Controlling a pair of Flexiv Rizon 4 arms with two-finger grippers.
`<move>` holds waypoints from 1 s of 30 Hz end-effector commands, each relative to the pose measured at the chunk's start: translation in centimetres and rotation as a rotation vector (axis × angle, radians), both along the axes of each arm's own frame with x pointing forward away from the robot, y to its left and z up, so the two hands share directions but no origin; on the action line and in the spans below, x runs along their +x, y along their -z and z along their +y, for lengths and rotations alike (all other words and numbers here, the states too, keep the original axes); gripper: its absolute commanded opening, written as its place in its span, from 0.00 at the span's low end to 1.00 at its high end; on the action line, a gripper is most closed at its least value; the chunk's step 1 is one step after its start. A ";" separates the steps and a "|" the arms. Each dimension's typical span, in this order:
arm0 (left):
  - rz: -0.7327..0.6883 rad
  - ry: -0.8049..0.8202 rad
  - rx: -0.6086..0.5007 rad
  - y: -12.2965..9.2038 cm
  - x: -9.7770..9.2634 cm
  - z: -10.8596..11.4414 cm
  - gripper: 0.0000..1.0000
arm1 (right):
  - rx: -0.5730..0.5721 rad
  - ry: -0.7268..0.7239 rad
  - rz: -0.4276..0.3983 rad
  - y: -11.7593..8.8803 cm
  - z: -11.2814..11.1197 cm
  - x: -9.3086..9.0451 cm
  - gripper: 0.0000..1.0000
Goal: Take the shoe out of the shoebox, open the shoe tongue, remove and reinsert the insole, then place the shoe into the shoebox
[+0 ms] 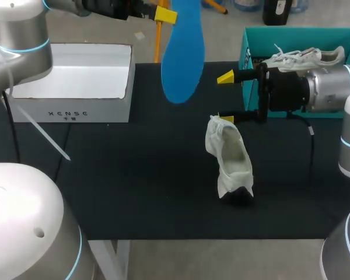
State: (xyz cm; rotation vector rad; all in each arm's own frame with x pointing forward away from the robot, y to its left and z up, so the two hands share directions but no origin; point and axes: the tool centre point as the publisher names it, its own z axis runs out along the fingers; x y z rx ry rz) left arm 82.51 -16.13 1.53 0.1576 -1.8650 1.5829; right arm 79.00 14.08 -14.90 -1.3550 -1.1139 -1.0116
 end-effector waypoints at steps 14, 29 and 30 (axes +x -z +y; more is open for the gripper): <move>-0.564 -0.036 -0.064 1.5 -6.8 1.7 0.00 | 0.000 0.001 0.000 0.1 0.2 0.0 1.00; -0.641 0.044 -0.064 6.2 -10.0 2.0 0.00 | 0.000 0.001 0.000 0.1 0.2 0.0 1.00; -0.641 0.044 -0.064 6.2 -10.0 2.0 0.00 | 0.000 0.001 0.000 0.1 0.2 0.0 1.00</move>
